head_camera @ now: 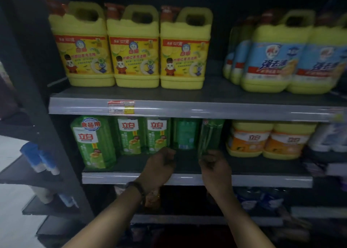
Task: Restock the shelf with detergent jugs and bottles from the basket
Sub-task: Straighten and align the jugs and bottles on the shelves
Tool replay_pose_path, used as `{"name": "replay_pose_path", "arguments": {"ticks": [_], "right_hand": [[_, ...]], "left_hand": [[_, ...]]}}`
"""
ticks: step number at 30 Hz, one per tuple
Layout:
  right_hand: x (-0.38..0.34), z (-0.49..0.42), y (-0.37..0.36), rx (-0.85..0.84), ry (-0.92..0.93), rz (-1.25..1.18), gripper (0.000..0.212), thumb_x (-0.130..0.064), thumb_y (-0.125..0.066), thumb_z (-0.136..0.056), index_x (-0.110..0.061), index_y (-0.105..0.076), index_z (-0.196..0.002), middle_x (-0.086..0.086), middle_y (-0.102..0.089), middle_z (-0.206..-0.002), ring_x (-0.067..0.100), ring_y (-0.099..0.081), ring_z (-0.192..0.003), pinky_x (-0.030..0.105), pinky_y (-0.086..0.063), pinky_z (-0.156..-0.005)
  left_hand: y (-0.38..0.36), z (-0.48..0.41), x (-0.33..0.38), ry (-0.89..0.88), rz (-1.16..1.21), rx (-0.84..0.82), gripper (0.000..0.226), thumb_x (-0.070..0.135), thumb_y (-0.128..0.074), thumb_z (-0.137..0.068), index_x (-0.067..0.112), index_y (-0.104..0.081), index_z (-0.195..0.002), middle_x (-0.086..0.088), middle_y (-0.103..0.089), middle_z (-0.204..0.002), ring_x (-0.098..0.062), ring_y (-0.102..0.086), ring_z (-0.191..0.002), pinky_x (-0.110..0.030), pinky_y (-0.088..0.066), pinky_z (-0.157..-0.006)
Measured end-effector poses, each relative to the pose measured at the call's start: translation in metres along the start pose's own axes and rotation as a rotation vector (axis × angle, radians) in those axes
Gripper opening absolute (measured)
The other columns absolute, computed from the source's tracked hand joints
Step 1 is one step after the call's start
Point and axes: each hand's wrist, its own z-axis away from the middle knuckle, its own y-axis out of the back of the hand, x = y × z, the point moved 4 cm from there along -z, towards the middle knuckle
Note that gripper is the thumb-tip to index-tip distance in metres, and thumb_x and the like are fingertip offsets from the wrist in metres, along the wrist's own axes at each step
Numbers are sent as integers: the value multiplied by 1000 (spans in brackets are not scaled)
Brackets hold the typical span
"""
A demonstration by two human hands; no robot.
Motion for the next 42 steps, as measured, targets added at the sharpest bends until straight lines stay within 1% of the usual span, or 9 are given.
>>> {"name": "replay_pose_path", "arguments": {"ticks": [5,12,15,22,27,33,36,39,42], "right_hand": [[38,-33,17,-33,-35,108,50,-44,-75,-82,-37,-52,-126,-1,-70,-118,19,-70,-109,44,-60,-94],[71,-71,10,-121,-26,128,98,-58,-76,-73,-32,-35,-158,-1,-54,-149,19,-57,-135,43,-53,-111],[51,-66,9,-179,-10,117,94,-50,-81,-70,-29,-40,-153,0,-54,-140,20,-57,-129,40,-54,-106],[46,-66,11,-139,9,29,99,-51,-94,-55,-39,-47,-140,-11,-64,-123,11,-66,-110,35,-59,-90],[49,-79,22,-139,0,36,82,-52,-98,-58,-39,-55,-127,-16,-71,-115,9,-70,-105,34,-61,-84],[49,-88,29,-226,-27,18,74,-28,-96,-75,-23,-55,-137,-8,-68,-123,11,-63,-110,11,-46,-74],[51,-92,28,-300,-23,13,76,-23,-95,-77,-20,-55,-142,-3,-69,-134,14,-65,-119,9,-46,-75],[48,-93,30,-378,-13,2,83,-21,-91,-83,-22,-48,-154,-2,-66,-144,8,-61,-123,6,-47,-80],[50,-89,22,-376,-19,88,95,-27,-84,-91,-22,-27,-168,-3,-60,-153,14,-58,-135,30,-52,-109]], "left_hand": [[-42,-34,31,-26,-13,-46,31,3,-62,-96,21,-65,-121,5,-70,-105,-14,-67,-99,-10,-46,-80],[-77,-62,66,-62,9,-104,71,24,-50,-79,20,-50,-149,12,-55,-146,-11,-52,-134,-26,-38,-113],[-82,-65,71,-119,13,-95,72,46,-51,-75,31,-59,-145,22,-56,-143,-4,-55,-131,-26,-42,-113],[-86,-59,71,-159,-11,-98,53,7,-52,-94,34,-64,-139,10,-71,-135,-9,-66,-125,-38,-54,-110],[-88,-43,78,-240,18,-167,57,-4,-56,-97,39,-72,-131,19,-70,-135,-3,-61,-132,-21,-47,-113],[-68,-62,72,-64,90,-25,20,20,-73,-95,38,-68,-102,16,-73,-101,-6,-70,-102,-24,-53,-81],[-77,-63,76,-2,155,-60,45,18,-78,-91,31,-50,-123,27,-59,-109,6,-59,-104,-12,-43,-79],[-85,-61,73,27,223,-97,62,20,-82,-88,35,-43,-135,20,-65,-120,-6,-64,-116,-26,-52,-94],[-86,-53,70,7,270,-64,63,14,-82,-87,39,-43,-129,15,-65,-123,-4,-64,-114,-26,-54,-92]]}}
